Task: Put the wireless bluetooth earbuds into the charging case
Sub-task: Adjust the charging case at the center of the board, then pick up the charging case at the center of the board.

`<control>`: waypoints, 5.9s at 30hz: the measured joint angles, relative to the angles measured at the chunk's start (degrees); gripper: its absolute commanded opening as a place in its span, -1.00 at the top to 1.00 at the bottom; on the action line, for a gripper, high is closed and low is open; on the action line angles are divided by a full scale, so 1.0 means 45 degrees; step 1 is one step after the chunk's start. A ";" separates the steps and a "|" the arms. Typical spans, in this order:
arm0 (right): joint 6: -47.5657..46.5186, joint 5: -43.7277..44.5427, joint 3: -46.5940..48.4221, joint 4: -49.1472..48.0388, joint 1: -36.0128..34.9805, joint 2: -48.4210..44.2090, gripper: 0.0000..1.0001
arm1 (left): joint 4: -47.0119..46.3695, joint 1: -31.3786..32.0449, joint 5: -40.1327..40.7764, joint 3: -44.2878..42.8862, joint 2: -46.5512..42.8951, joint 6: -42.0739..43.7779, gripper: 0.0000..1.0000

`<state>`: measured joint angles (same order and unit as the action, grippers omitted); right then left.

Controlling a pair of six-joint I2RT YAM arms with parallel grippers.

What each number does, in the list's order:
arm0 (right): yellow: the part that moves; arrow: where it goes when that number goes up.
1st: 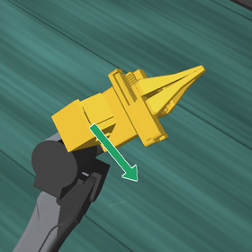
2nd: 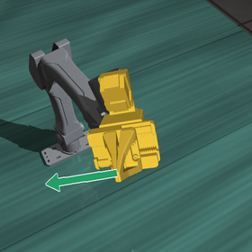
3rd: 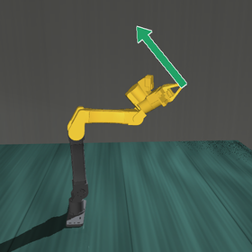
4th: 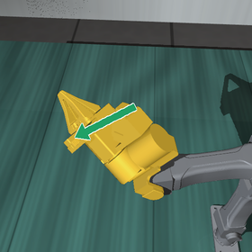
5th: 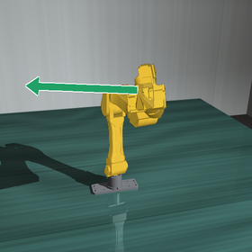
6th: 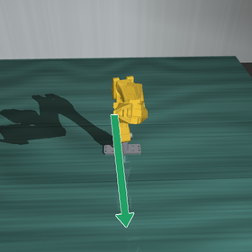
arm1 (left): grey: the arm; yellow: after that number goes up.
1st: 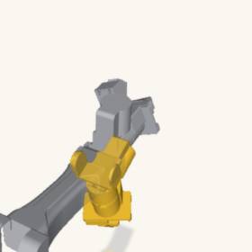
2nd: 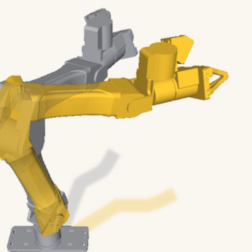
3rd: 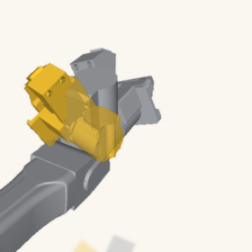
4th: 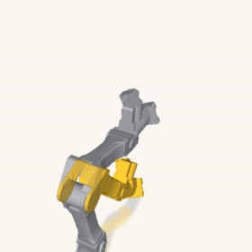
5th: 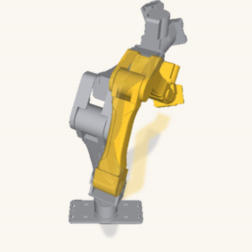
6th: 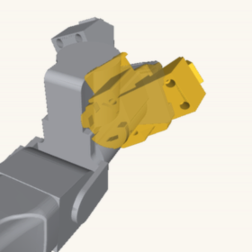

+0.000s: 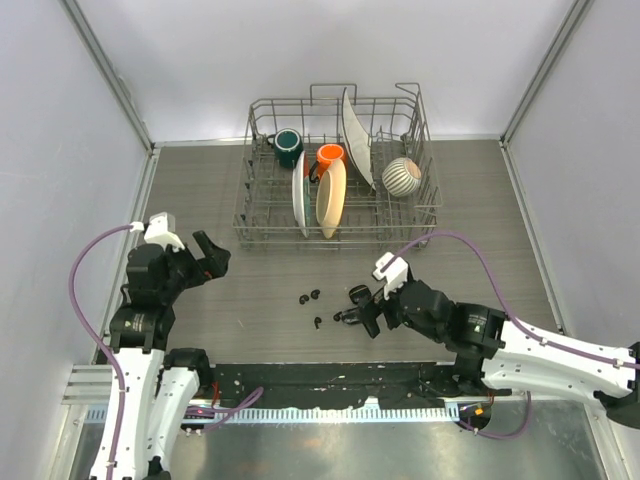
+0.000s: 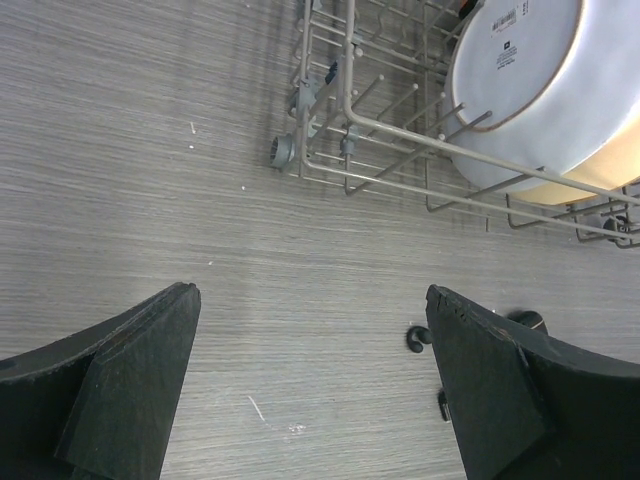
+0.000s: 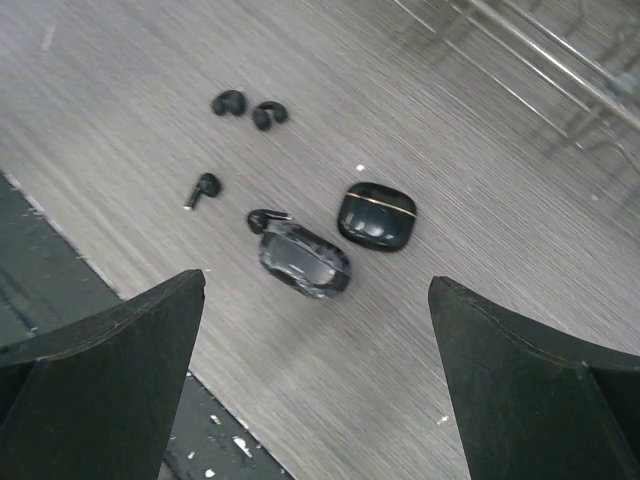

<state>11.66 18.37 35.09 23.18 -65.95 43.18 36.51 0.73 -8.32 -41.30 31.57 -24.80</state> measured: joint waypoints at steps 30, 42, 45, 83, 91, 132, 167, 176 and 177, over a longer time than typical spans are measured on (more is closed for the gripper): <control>0.2807 0.0981 -0.0962 -0.2176 -0.0068 0.4405 -0.83 | 0.0063 0.0000 0.1039 0.0092 -0.0019 -0.0112 -0.99; 0.4833 0.0957 -0.2395 -0.3886 0.0165 0.4823 -0.74 | 0.0087 0.0000 0.1035 0.0204 0.0015 -0.0117 -1.00; 0.4969 0.0695 -0.2506 -0.4357 0.0253 0.4838 -0.67 | 0.0092 0.0000 0.1035 0.0209 0.0044 -0.0117 -0.99; 0.3735 0.0510 -0.1608 -0.2939 -0.1574 0.3240 -0.53 | 0.0097 0.0000 0.0928 0.0214 0.0301 -0.0160 -1.00; 0.2025 0.0345 -0.1613 -0.3536 -0.1574 0.3682 -0.52 | 0.0097 0.0000 0.0923 0.0214 0.0389 -0.0160 -0.99; -0.0787 -0.1792 -0.0772 -0.5110 -0.1287 0.8043 0.52 | 0.0097 0.0000 0.0680 0.0214 0.0544 -0.0160 -0.99; -0.5178 0.3191 -0.0792 -0.6086 -0.3410 0.3303 0.99 | -0.2565 0.0189 -0.8208 0.1467 0.0515 -0.1821 -0.99; -0.6989 0.3415 -0.1967 -0.8524 -0.3662 0.2123 0.99 | -0.4036 0.5445 -0.5843 0.1996 0.0646 -0.3186 -0.99; -0.7019 0.3390 -0.1967 -0.8592 -0.3667 0.2079 0.98 | -0.4235 0.6067 -0.5537 0.1996 0.0758 -0.3230 -0.98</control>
<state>-19.92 33.63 26.24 -15.49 -82.46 52.53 17.45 28.03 -33.23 -32.32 34.98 -39.33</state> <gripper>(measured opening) 0.498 0.996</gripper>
